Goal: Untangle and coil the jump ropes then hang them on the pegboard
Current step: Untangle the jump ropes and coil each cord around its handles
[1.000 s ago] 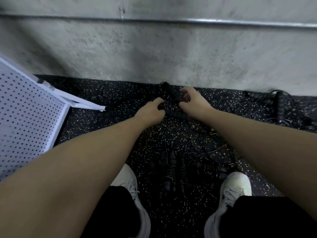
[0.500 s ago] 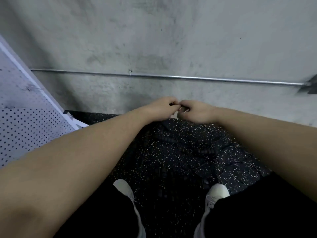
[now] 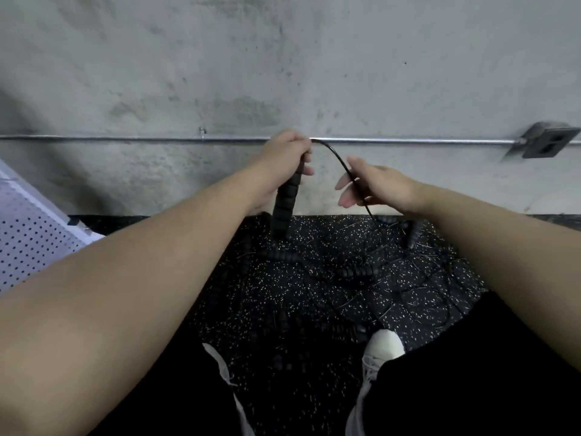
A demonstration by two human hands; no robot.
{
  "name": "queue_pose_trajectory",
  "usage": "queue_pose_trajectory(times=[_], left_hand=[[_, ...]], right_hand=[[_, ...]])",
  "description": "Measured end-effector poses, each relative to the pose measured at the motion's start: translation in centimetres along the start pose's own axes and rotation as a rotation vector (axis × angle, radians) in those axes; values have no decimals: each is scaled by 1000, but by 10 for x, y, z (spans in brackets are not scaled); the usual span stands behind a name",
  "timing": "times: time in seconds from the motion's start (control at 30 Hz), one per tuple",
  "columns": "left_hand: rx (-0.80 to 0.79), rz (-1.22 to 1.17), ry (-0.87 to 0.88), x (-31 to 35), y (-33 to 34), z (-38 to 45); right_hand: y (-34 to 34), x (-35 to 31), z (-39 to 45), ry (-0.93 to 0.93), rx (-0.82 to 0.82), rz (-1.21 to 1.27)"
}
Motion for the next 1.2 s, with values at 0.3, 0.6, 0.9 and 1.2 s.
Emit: queue_pose_trajectory(times=[0.3,0.6,0.9,1.2], left_hand=[[268,-395,-239,-2,-15,39],[9,280,-337,-24,-8,24],[-224,821,210,11,25,-5],[-190,618,437,14,49,-14]], right_hand=[[-43,30,7,180,-31,-52],[-47,37,6,104,116,-85],[-33,5,2,-56,19,-121],[-37,-8,-2,-161,40,298]])
Point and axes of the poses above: each hand's wrist, its own z-axis towards the middle knuckle, its own y-axis out of the palm, x = y × z, the point moved 1 cm from there along z, towards the middle knuckle, and after that the axes turned 7 degrees about x, right-handed, at the moved point
